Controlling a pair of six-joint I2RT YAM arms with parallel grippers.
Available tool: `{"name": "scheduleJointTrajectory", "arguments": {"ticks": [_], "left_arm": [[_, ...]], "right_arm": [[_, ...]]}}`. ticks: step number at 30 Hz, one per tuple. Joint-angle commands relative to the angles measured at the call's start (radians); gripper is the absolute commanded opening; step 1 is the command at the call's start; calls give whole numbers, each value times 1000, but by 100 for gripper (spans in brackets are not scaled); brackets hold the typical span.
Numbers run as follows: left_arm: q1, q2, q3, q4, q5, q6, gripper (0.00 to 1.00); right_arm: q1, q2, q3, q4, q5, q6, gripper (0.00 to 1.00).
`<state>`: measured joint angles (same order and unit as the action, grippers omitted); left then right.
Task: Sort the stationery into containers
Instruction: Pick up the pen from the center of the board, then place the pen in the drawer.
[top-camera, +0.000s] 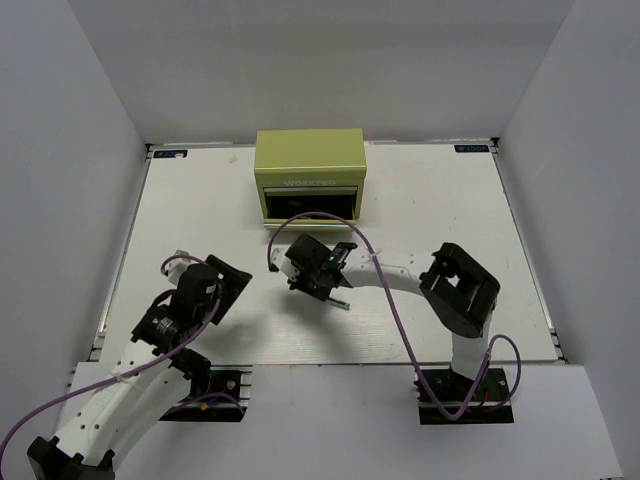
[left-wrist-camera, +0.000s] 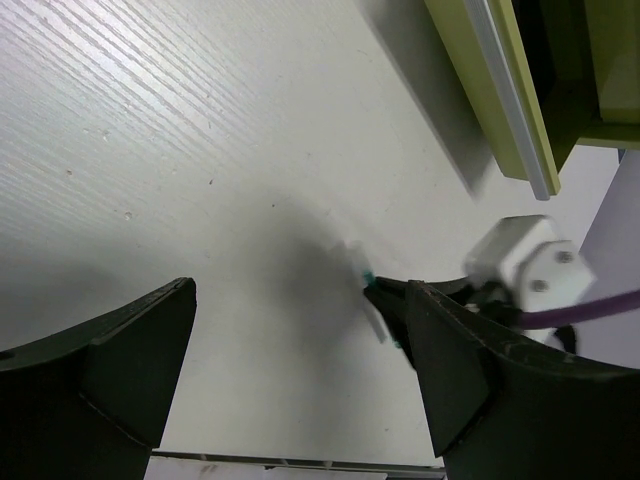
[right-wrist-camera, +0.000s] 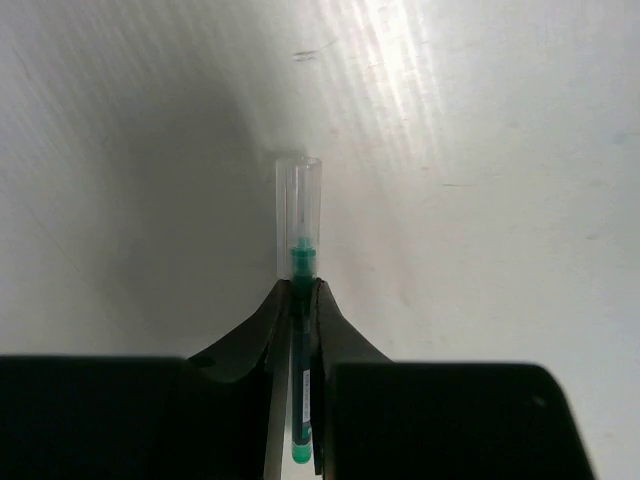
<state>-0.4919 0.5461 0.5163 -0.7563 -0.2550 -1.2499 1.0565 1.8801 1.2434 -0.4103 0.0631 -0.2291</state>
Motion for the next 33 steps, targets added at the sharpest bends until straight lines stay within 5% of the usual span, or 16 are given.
{"name": "scheduleJointTrajectory", "arguments": {"ticks": [1,11,19,27,33], "left_arm": [[6,-6,-12,11,-23,-5,95],[6,-6,-21,40,-4,-5,95],[6,-6,-30,58,-4,-5,95],[6,-6,-30,58,-4,-5,95],[6,-6,-39,58,-4,-5,95]], "right_arm": [[-36,-97,95,4,-2,-110,0],[-162,-111,241,163,38,-409,0],[-211,-29,329,283,-84,-659,0],[-248,83,383,288,-154,-739,1],[-273,128,419,248,-151,-708,46]]}}
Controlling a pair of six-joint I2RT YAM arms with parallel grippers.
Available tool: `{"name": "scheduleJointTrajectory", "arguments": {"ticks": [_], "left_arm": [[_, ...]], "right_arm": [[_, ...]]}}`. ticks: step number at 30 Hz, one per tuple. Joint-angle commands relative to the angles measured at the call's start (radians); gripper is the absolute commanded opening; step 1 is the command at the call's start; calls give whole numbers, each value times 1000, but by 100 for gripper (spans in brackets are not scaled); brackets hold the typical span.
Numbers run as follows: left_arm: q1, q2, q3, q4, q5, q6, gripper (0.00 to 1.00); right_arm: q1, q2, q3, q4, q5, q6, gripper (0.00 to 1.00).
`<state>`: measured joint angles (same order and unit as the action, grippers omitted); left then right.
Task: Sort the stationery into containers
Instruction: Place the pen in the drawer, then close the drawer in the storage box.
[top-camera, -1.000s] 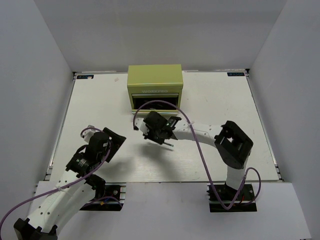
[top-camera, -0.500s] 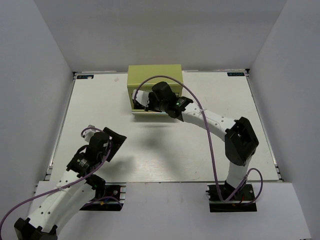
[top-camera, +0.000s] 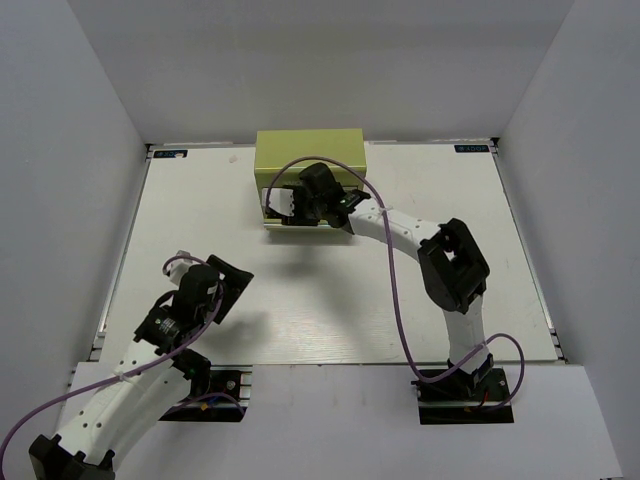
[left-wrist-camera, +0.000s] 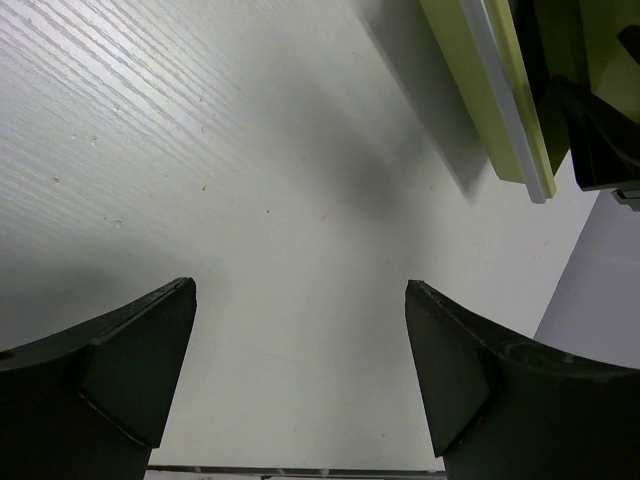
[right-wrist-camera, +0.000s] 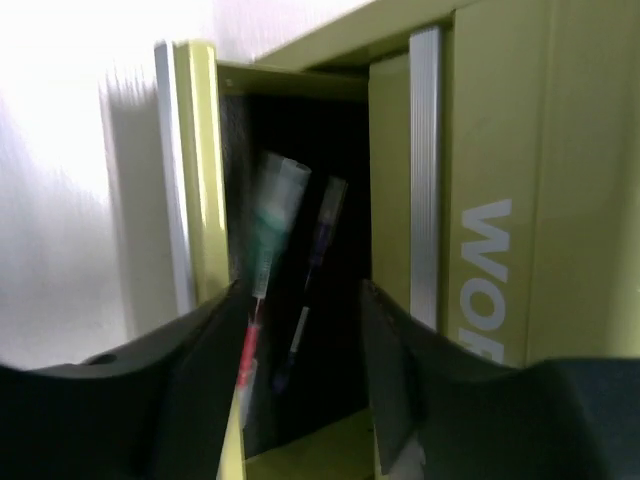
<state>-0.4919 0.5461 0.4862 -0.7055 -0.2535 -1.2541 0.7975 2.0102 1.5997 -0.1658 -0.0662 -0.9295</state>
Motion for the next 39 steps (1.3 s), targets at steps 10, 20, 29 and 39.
{"name": "scheduleJointTrajectory", "arguments": {"ticks": [10,20,29,39], "left_arm": [[6,15,-18,109,36,62,95],[6,-3,-37,135,65,94,95],[6,6,-37,135,65,94,95],[6,34,-37,166,65,94,95]], "right_arm": [[-50,-85,127,-268,-294,25,0],[-46,53,163,-465,-350,-51,0],[-44,139,151,-201,15,84,0],[-47,183,146,24,339,118,0]]}}
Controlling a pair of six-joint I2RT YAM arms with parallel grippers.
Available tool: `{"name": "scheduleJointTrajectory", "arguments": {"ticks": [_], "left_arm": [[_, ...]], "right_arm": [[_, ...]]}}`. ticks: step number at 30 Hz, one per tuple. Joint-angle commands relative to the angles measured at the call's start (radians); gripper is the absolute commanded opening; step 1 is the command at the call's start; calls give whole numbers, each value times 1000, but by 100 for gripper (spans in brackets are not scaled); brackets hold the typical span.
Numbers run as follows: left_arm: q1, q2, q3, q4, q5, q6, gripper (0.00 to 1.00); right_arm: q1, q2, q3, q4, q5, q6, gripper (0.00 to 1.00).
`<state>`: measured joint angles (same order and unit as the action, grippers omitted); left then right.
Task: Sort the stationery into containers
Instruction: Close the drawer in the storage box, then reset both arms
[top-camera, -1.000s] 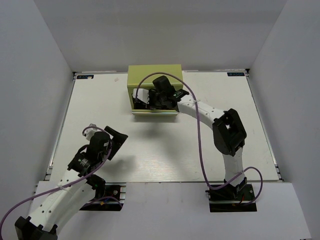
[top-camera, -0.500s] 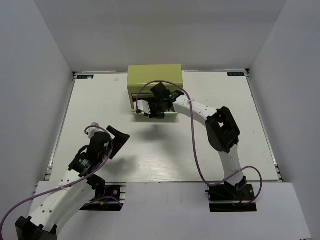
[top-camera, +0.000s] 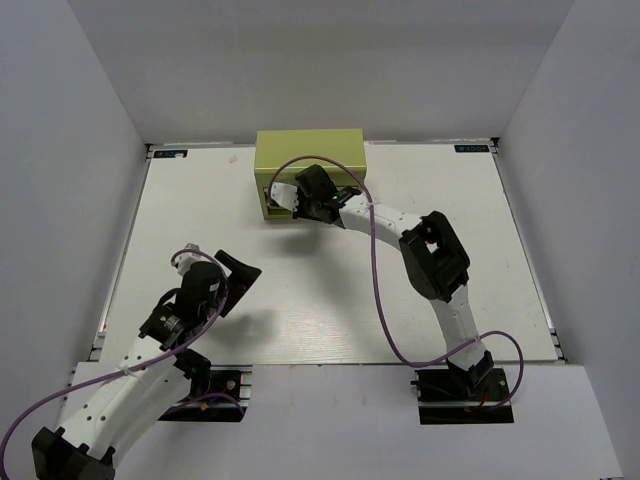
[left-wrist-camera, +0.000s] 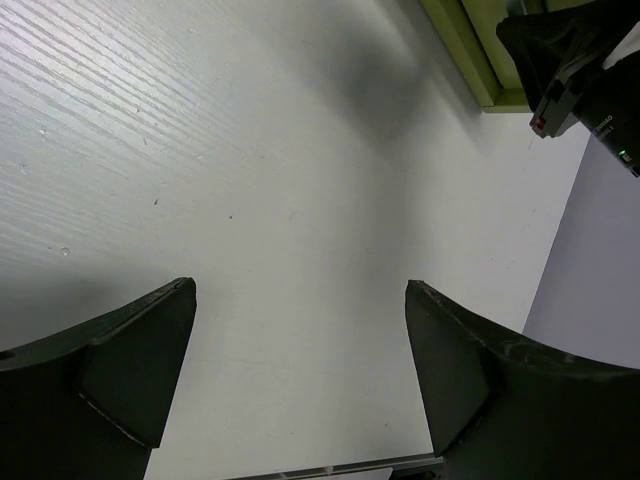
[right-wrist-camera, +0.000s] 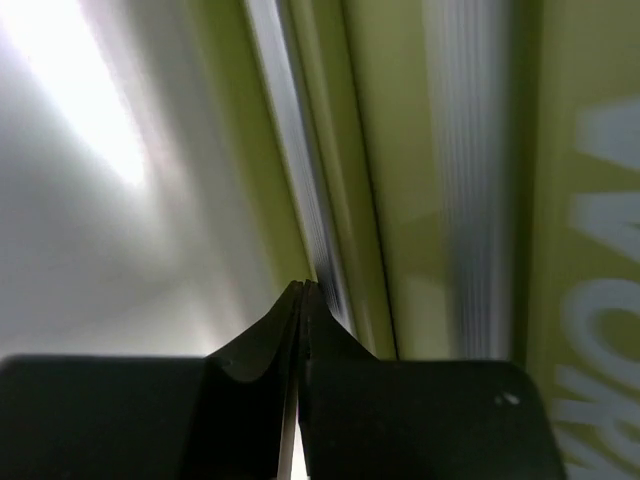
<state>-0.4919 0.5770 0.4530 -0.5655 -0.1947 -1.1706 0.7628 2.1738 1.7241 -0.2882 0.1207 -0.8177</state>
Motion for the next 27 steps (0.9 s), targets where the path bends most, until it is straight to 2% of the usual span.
{"name": "scheduleJointTrajectory", "arguments": {"ticks": [1,7,8,9,10,11,12,13,14,15,16,19,22,24,25,27], "left_arm": [[6,3,-4,26,6,11,95],[6,3,6,26,15,29,97],[6,3,6,36,15,29,97],[6,-9,6,51,15,43,98],[6,-22,6,62,27,61,98],[6,-22,6,75,40,72,99],[6,-35,-3,107,40,83,99],[6,-48,-4,124,53,103,99],[6,-48,-13,143,69,112,99],[6,-48,-22,163,78,121,99],[6,-48,-22,208,92,144,99],[6,-8,2,283,123,215,99],[6,50,53,292,142,300,99],[6,107,107,292,153,337,99],[6,122,121,302,165,353,99],[6,147,153,312,175,388,99]], "right_arm": [[-13,30,26,156,164,2,0],[-11,18,48,95,171,29,0],[-16,-9,52,60,111,43,0],[-14,-29,55,-62,12,73,0],[-22,-52,17,-89,-92,86,0],[-23,-150,-7,-109,-154,118,0],[-25,-190,-33,-124,-241,126,3],[-26,-224,-105,-126,-301,136,9],[-28,-326,-121,-124,-325,167,19],[-31,-356,-133,-111,-346,178,30],[-36,-403,-142,-108,-345,192,53],[-71,-488,-127,-86,-273,288,81],[-108,-526,-145,-72,-182,330,90],[-146,-563,-188,-31,-126,331,90],[-152,-571,-225,-14,-13,337,90],[-198,-598,-267,35,42,363,90]]}}
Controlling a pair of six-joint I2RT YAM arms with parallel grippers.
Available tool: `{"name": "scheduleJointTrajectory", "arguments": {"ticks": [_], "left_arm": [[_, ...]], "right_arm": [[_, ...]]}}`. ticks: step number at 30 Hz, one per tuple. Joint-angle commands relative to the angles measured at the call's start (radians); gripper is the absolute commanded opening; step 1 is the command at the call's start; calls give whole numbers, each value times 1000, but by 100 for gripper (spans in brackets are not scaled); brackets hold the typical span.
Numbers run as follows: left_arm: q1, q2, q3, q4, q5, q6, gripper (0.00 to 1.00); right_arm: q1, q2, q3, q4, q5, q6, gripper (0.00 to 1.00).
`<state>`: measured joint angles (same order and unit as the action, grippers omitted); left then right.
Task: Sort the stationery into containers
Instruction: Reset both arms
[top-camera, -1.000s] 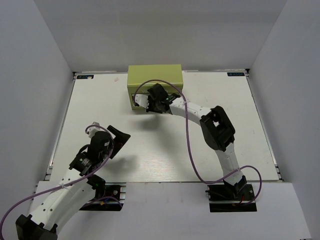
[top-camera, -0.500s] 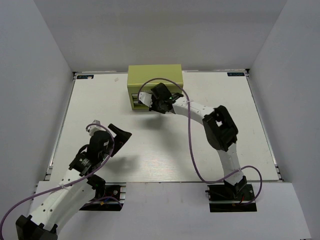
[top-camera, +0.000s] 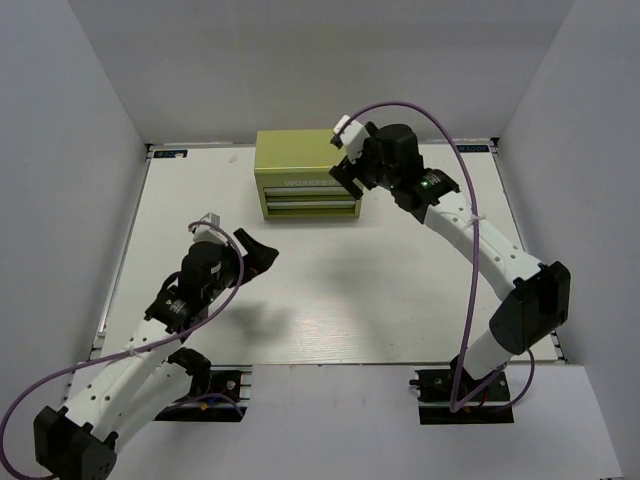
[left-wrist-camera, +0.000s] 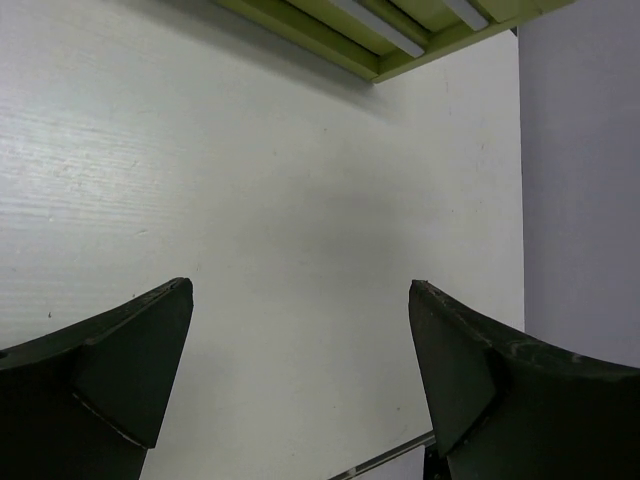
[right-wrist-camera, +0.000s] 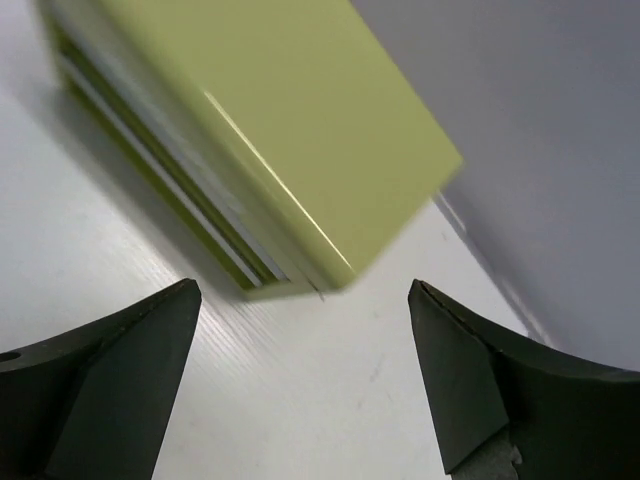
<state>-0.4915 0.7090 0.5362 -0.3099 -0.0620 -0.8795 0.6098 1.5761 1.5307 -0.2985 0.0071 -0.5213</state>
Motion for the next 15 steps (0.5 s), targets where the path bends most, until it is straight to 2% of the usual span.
{"name": "scheduleJointTrajectory", "arguments": {"ticks": [1,6,10,15], "left_arm": [[5,33,85,69,53,108,99],[5,87,125,103,94,201,99],[5,139,165,123,129,231,99],[5,184,176,157,159,241,99]], "right_arm": [[-57,-8,-87,47,177,78,90],[-211,-123,-158,-4,87,181,90],[-249,-273,-272,-22,80,240,90],[-281,-405,-389,1,108,227,90]]}}
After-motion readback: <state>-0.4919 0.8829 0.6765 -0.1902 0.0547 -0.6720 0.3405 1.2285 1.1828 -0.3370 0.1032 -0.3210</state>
